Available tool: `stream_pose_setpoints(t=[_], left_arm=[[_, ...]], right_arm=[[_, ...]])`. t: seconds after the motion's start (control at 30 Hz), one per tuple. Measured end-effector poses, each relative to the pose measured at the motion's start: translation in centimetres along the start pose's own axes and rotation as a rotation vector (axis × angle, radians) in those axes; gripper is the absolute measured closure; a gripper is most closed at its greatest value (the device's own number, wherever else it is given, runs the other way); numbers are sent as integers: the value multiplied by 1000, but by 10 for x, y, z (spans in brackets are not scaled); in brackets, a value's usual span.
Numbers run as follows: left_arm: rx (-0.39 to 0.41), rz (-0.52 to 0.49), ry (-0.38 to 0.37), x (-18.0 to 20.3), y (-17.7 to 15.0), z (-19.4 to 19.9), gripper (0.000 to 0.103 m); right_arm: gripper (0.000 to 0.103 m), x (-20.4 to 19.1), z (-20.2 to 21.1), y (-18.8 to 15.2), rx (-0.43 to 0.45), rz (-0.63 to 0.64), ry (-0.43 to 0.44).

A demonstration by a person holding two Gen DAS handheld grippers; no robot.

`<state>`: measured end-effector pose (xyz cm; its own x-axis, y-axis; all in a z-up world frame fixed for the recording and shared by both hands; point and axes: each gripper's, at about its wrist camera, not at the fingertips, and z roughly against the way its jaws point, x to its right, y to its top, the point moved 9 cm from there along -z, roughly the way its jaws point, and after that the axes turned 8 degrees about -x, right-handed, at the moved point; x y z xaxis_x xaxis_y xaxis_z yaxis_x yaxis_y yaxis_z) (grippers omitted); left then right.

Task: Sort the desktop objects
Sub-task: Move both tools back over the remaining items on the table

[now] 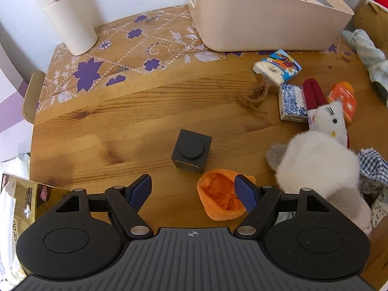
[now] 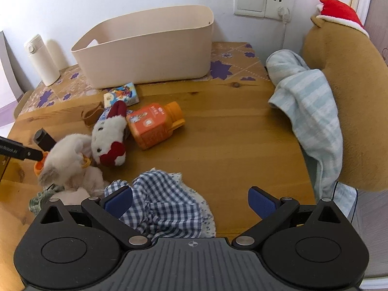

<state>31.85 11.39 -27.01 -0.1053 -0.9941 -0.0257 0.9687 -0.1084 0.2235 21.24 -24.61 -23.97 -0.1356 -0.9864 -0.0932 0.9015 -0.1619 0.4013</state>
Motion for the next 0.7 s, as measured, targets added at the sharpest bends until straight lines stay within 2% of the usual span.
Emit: stream_pose_setpoints(t=[0.33,0.7], left_arm=[[29,78,-1,-6,8,-7,26],[0,100,-11,-12,6,-16,26]], right_arm=[[0,-15,-8,-12,-47,40,3],[0,-9,-14,-24,-79,38,-29]])
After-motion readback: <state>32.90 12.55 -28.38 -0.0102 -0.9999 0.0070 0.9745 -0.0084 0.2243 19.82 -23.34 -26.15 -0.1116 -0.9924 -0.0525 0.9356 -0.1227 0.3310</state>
